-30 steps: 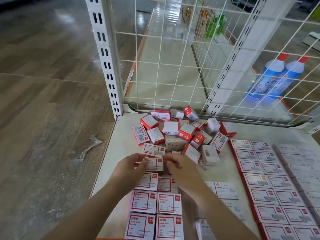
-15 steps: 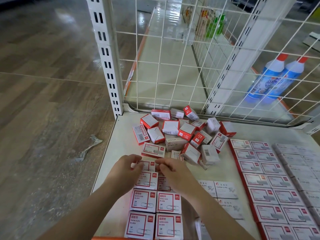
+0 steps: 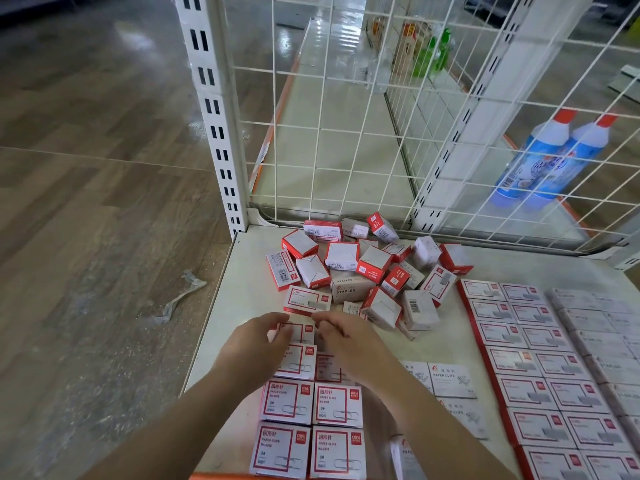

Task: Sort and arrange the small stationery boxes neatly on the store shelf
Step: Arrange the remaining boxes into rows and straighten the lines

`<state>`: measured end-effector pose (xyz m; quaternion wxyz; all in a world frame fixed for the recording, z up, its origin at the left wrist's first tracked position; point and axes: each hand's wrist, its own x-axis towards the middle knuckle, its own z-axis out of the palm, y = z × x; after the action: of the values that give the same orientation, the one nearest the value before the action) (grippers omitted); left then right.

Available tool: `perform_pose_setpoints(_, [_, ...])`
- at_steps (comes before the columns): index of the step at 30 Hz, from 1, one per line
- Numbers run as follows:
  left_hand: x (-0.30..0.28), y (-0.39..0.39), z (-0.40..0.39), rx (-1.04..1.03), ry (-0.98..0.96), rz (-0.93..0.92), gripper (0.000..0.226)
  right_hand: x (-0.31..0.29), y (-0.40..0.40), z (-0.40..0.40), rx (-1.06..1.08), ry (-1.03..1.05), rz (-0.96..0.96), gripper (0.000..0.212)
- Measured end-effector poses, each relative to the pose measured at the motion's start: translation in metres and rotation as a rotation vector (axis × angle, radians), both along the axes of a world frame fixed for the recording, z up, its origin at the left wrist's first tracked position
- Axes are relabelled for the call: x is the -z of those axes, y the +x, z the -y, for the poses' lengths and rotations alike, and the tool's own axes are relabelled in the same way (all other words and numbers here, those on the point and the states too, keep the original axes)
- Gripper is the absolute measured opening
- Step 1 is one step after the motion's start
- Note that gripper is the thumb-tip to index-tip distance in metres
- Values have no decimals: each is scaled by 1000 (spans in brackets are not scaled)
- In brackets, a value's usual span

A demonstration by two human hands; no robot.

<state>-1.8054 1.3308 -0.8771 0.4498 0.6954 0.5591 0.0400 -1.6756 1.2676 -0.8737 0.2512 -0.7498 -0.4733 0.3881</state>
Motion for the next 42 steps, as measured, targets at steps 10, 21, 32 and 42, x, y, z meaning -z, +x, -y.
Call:
perform_pose_setpoints(10, [-2,0,0,-26,3,-2,35,-6,-4,5,-12,20,-82,33])
perform_pose_setpoints(21, [-1,-2,0,14,32,-43,37,-5,-6,7,-17,35,-75,34])
perform_pose_setpoints(32, [-10,-6,1,63,130,-110,41,-7,17,28,165,111,36,29])
perform_pose_setpoints(42, [-26,18,21,85,234,-9,35,-1,56,50,375,92,156,23])
